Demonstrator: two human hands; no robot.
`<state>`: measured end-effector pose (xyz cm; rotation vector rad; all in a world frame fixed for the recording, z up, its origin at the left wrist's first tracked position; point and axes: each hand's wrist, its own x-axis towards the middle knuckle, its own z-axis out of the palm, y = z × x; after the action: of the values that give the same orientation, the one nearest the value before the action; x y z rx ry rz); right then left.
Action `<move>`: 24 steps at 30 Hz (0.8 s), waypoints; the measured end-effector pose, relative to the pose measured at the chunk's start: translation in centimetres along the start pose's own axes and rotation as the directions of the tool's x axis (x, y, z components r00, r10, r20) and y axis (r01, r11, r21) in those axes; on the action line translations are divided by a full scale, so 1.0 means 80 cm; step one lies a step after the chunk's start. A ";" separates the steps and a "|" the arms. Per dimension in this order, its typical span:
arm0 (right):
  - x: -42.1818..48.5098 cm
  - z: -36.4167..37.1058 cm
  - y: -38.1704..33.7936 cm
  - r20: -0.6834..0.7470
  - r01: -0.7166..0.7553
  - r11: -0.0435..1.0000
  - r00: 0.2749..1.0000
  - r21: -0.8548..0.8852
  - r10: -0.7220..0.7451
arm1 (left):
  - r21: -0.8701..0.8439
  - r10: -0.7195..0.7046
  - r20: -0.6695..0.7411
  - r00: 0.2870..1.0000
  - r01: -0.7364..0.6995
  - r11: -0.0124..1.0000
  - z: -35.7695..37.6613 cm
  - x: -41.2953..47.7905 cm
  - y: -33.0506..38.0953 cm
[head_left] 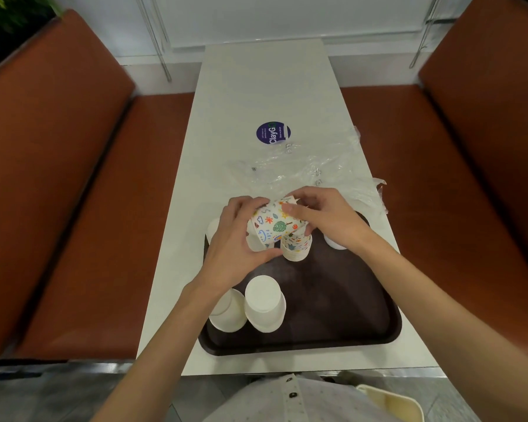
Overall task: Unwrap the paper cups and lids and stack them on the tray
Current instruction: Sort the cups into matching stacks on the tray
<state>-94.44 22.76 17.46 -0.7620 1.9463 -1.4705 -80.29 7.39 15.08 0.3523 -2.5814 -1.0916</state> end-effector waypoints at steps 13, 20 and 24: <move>-0.008 -0.015 -0.016 0.025 0.022 0.990 0.999 0.142 -0.025 | -0.608 -0.283 0.146 0.948 0.312 0.730 -0.008 0.010 0.007; -0.005 -0.024 -0.008 -0.171 0.090 0.992 0.980 -0.090 -0.104 | -0.386 -0.268 0.082 0.960 0.278 0.879 -0.016 0.014 0.006; -0.003 -0.029 0.001 -0.209 0.124 0.922 0.955 -0.367 -0.212 | -0.353 -0.286 0.035 0.958 0.279 0.893 -0.030 0.013 0.004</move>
<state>-96.00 24.40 17.92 -0.9620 2.4280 -1.3848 -80.33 5.70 17.11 0.6569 -2.2968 -1.6163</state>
